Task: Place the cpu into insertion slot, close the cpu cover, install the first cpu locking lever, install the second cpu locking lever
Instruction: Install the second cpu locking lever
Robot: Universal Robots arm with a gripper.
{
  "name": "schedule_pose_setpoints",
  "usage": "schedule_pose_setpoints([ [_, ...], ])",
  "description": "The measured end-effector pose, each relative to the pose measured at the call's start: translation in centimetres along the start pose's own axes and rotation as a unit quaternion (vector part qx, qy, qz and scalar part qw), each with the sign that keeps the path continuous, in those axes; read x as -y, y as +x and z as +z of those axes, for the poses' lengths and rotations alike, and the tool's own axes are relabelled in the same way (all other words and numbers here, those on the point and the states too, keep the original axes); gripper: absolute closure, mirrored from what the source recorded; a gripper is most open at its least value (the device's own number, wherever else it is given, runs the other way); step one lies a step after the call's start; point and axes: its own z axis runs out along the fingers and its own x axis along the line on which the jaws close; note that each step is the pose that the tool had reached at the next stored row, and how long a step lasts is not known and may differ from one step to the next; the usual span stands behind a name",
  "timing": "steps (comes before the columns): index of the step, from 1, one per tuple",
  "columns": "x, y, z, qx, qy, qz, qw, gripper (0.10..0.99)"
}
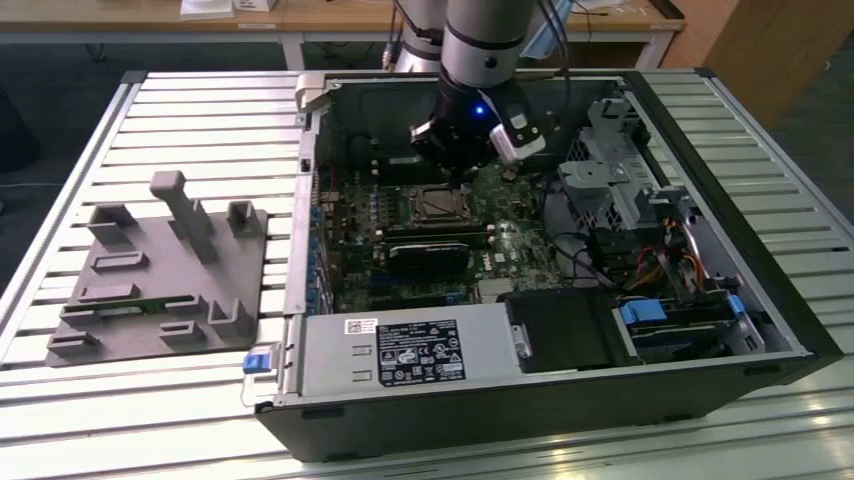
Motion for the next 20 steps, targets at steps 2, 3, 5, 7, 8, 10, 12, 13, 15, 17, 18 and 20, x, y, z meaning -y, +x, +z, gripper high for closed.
schedule_pose_setpoints([
  [2,0.53,-0.01,0.01,-0.0023,-0.002,0.0,1.0,0.98],
  [3,0.81,-0.01,0.0,-0.0024,-0.0039,0.0,1.0,0.98],
  [5,1.28,-0.02,0.02,-0.0024,-0.0125,0.0,0.9999,0.98],
  [7,1.62,-0.02,0.04,-0.0025,-0.0267,-0.001,0.9996,0.98],
  [8,1.79,-0.02,0.06,-0.0025,-0.034,-0.001,0.9994,0.98],
  [10,2.08,-0.02,0.1,-0.0024,-0.0375,-0.001,0.9993,0.98],
  [12,2.33,-0.02,0.1,-0.0019,-0.0376,-0.002,0.9993,0.98],
  [13,2.47,-0.02,0.11,-0.0018,-0.0376,-0.003,0.9993,0.98],
  [15,2.89,-0.02,0.13,-0.0019,-0.0376,-0.004,0.9993,0.98],
  [17,3.31,-0.03,0.18,-0.002,-0.0375,-0.005,0.9993,0.98],
  [18,3.54,-0.03,0.21,-0.002,-0.0375,-0.005,0.9993,0.98],
  [20,3.88,-0.03,0.28,-0.002,-0.0376,-0.005,0.9993,0.98],
])
